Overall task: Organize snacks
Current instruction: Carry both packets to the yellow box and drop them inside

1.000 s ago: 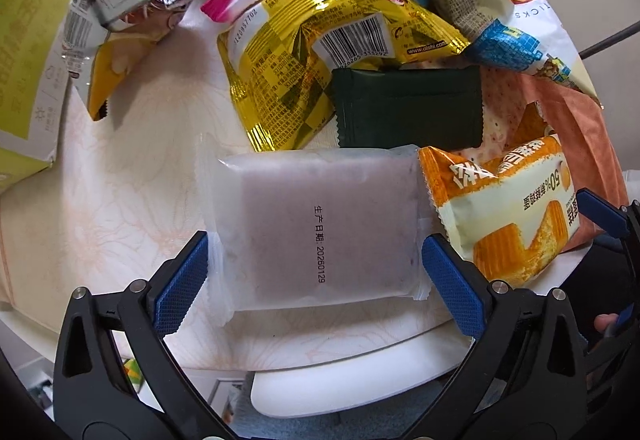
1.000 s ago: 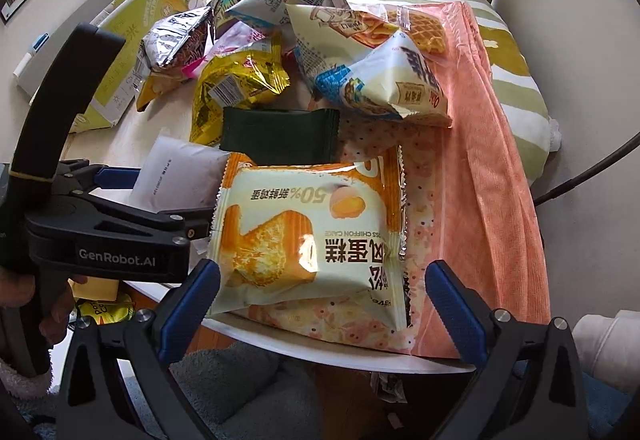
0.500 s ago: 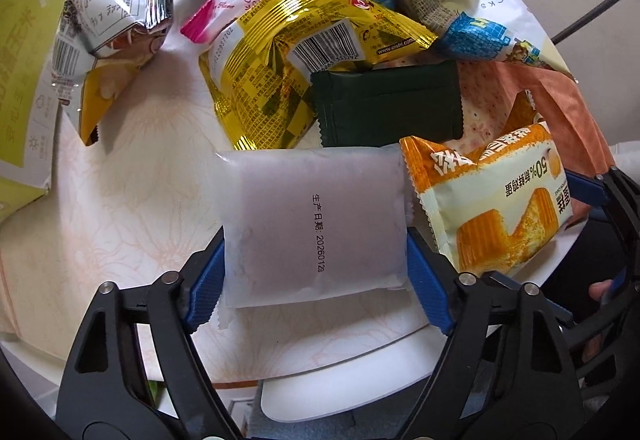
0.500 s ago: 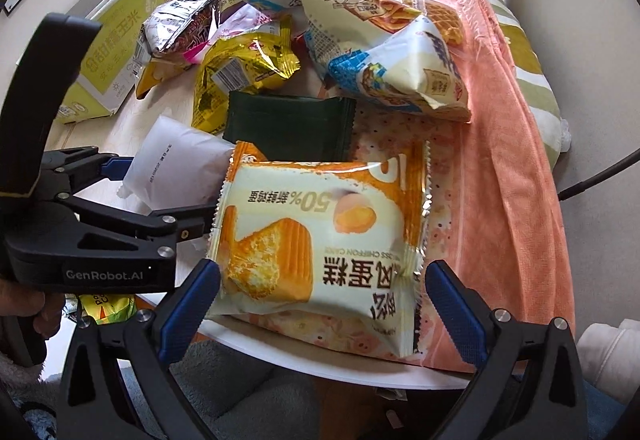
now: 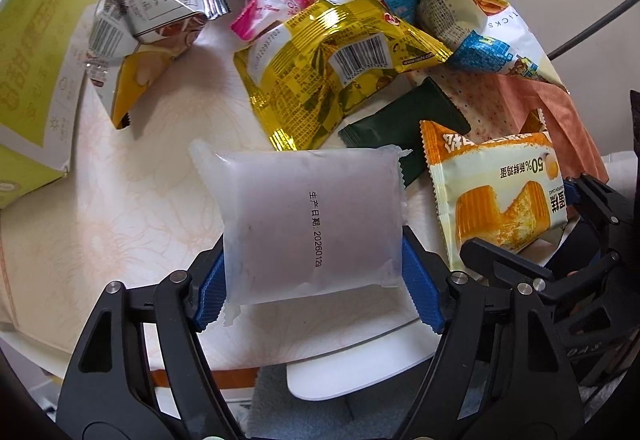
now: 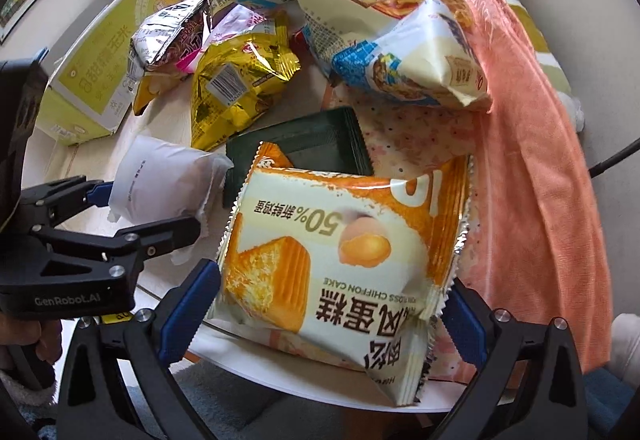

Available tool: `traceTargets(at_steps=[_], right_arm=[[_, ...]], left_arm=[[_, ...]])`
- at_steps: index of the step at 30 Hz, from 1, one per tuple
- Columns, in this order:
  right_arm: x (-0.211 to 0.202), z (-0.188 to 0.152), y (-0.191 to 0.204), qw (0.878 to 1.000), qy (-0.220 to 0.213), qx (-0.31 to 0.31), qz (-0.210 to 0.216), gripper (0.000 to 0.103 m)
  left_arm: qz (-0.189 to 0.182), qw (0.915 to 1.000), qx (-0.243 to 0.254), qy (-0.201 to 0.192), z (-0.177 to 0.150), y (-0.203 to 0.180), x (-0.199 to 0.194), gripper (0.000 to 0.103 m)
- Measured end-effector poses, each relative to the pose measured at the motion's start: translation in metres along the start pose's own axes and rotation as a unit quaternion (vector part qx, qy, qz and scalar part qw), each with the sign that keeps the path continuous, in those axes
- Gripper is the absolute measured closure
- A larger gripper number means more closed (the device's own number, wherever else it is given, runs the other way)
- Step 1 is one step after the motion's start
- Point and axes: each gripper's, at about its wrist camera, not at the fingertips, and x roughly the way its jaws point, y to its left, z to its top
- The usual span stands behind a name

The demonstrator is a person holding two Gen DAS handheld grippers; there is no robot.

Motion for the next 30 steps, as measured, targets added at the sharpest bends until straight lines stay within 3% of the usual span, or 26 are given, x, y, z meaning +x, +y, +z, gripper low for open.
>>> traceTargets(at_steps=[4, 9, 12, 17, 22, 30], right_arm=[[0.007, 0.002, -0.003, 1.0, 0.001, 0.011, 0.006, 0.001], [0.006, 0.0, -0.004, 1.0, -0.004, 0.013, 0.011, 0.016], [0.001, -0.003, -0.003, 1.0, -0.009, 0.01, 0.011, 0.02], [-0.013, -0.004, -0.001, 1.0, -0.019, 0.006, 0.015, 0.021], [-0.037, -0.008, 0.002, 0.999, -0.036, -0.003, 0.019, 0.021], [-0.095, 0.019, 0.02, 0.995, -0.084, -0.038, 0.028, 0.021]], left_arm=[[0.001, 1.0, -0.004, 0.0, -0.001, 0.007, -0.005, 0.03], [0.002, 0.9999, -0.011, -0.006, -0.005, 0.02, -0.015, 0.03], [0.002, 0.9998, -0.016, -0.013, -0.007, 0.021, -0.027, 0.03], [0.002, 0.9992, -0.027, -0.03, -0.005, 0.024, -0.051, 0.03], [0.004, 0.9976, -0.037, -0.058, -0.009, 0.031, -0.087, 0.03], [-0.006, 0.9877, -0.086, -0.131, -0.005, 0.052, -0.161, 0.03]])
